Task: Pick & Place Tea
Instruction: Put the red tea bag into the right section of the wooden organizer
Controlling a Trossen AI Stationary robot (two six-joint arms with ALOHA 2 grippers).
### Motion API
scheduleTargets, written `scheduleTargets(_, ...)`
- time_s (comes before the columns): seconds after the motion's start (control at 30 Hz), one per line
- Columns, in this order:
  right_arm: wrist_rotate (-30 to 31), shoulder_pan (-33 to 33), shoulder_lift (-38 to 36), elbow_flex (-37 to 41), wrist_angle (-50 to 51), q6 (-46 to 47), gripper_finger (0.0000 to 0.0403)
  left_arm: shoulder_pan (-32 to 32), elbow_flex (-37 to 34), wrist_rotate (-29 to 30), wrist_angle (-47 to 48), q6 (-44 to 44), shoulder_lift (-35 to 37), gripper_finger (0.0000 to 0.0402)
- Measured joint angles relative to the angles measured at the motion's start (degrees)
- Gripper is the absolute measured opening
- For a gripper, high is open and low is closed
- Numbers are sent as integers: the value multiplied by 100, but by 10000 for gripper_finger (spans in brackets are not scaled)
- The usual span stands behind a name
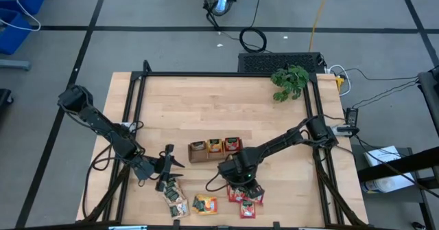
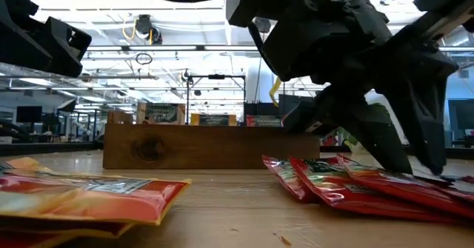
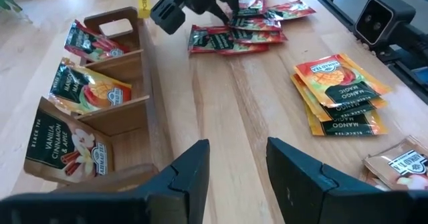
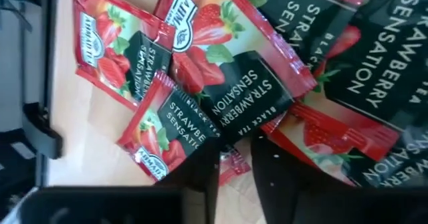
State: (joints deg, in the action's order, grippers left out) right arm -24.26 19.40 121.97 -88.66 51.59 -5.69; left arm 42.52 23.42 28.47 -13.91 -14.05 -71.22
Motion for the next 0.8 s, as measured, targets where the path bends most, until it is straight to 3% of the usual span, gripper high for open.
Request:
scheduleTargets(0.23,49,75,17,2,226,-167,5,0,0,0,37,-17,2,152)
scheduleTargets(0.4,201,185,-173,-40,693,-83,1,0,0,0,37,-21,2,152)
scheduleTargets(0.8,1685,400,-1364,-751,1108,330,0,-17,0,5,10,-1,0,152)
